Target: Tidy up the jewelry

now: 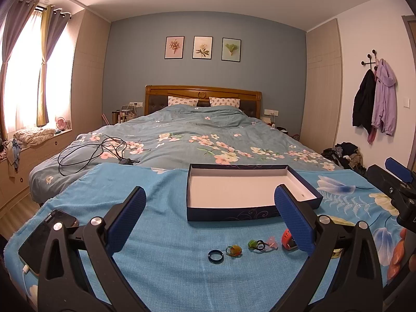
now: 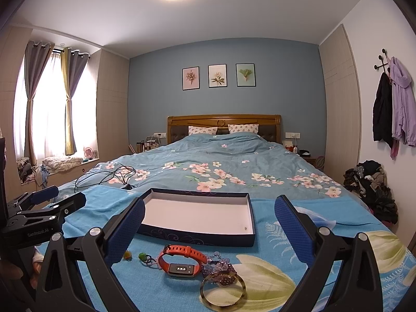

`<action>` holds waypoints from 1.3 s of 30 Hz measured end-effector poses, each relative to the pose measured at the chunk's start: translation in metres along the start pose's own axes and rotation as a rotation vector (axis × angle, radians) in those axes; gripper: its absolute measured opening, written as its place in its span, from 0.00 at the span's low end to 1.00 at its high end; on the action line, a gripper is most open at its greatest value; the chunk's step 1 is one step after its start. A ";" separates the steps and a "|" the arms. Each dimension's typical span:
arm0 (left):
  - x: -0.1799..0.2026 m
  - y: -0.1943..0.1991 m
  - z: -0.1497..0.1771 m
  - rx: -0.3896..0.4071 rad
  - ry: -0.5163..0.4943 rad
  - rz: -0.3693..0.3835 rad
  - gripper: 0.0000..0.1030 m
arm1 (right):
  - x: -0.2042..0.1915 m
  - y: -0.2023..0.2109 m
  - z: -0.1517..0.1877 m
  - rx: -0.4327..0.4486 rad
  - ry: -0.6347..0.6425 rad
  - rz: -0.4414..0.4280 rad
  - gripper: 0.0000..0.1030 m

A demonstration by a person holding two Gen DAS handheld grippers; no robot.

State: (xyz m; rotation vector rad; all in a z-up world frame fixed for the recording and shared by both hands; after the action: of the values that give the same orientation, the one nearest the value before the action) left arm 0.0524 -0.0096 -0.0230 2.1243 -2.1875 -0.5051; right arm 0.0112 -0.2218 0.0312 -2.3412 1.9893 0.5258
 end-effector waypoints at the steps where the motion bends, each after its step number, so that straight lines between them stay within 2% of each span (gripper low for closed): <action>1: 0.000 0.000 0.000 -0.001 -0.001 0.000 0.94 | 0.000 0.000 0.000 -0.002 -0.002 -0.002 0.94; 39: 0.004 -0.005 0.004 -0.026 -0.018 0.019 0.94 | 0.008 -0.013 0.005 -0.059 -0.025 -0.011 0.94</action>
State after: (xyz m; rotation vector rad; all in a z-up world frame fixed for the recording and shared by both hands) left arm 0.0561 -0.0130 -0.0288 2.0927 -2.1953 -0.5510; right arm 0.0235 -0.2260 0.0217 -2.3652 1.9760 0.6181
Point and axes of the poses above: each gripper's, at about its wrist camera, not at the fingertips, and y roughly against the way its jaws point, x to its right, z to its underside, the point moved 5 cm from there along -y, roughly the way its jaws point, and after that the axes turned 15 degrees about -y, right-handed, at the moved point
